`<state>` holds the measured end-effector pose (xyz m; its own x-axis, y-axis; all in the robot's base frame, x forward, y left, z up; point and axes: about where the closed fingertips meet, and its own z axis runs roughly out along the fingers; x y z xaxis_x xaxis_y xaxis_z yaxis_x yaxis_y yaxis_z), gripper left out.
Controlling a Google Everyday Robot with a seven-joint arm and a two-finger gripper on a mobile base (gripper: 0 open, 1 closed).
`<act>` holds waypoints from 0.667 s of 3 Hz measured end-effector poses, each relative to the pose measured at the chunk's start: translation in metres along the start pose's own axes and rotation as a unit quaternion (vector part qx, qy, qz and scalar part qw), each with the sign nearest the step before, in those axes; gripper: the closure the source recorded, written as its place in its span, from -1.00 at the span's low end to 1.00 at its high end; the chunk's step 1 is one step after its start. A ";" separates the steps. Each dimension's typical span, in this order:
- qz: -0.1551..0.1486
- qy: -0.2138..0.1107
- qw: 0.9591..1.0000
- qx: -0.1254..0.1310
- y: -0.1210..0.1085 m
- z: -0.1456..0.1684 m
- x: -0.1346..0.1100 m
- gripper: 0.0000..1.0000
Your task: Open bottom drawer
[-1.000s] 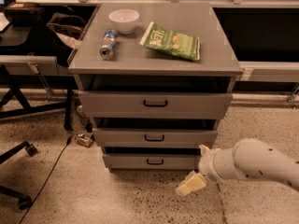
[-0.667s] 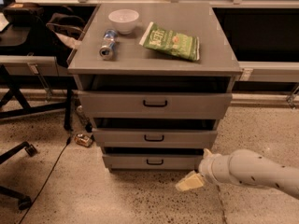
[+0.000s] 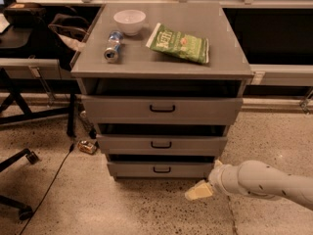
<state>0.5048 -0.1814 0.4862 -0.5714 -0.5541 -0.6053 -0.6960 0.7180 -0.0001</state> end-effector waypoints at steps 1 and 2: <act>-0.005 0.004 1.000 -0.022 -0.001 0.016 0.011 -1.00; -0.016 0.004 0.998 -0.060 -0.005 0.051 0.019 -1.00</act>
Offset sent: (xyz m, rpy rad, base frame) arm 0.0339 0.0128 -0.0908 0.0914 0.0934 0.1733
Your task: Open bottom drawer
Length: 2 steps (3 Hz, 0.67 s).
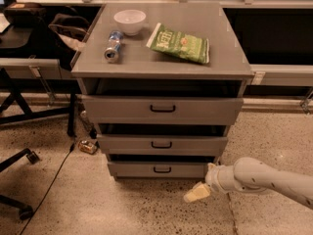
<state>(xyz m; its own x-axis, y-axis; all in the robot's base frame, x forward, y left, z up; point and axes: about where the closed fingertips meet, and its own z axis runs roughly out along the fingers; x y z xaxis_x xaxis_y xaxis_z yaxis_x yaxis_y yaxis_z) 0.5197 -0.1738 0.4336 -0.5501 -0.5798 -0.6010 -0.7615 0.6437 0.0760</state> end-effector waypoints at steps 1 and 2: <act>-0.006 -0.006 0.999 -0.032 -0.010 0.033 0.003 -1.00; -0.003 -0.009 0.999 -0.032 -0.015 0.037 0.003 -0.63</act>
Offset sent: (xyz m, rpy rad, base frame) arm 0.0147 0.0074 -0.0257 0.0344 0.0209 0.0429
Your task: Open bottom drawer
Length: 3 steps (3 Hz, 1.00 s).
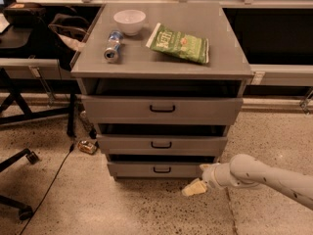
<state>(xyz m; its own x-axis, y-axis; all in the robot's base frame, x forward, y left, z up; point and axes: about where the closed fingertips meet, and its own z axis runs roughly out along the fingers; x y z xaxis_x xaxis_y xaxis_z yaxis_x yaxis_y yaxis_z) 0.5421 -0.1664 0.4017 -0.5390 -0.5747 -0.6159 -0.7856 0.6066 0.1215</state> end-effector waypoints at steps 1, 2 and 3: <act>0.000 0.000 1.000 0.000 0.000 0.000 0.000 -0.15; 0.000 -0.004 1.000 0.003 -0.001 0.002 0.001 0.47; -0.001 -0.019 1.000 0.017 -0.003 0.009 0.006 0.93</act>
Offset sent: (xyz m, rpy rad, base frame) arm 0.0000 0.0000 0.0000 0.0000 0.0000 0.0000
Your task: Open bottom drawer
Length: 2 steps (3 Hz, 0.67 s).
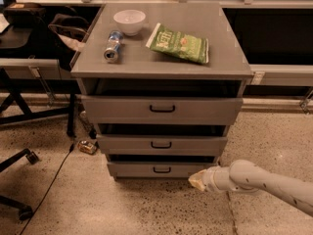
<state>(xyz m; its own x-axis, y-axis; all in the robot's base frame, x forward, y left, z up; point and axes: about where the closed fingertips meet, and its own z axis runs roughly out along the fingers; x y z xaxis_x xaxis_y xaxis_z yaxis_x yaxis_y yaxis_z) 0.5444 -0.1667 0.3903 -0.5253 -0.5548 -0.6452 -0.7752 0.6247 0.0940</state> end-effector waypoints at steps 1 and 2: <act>-0.016 -0.028 0.999 -0.004 -0.010 0.024 0.008 1.00; -0.032 -0.046 0.998 -0.015 -0.030 0.060 0.011 1.00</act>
Offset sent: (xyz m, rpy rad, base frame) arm 0.0777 0.0121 -0.0910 0.0951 -0.1190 0.0999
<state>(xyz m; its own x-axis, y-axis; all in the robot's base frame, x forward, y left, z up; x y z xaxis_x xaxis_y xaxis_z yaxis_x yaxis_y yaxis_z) 0.5826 -0.1582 0.3346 -0.4412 -0.5398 -0.7169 -0.8170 0.5721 0.0721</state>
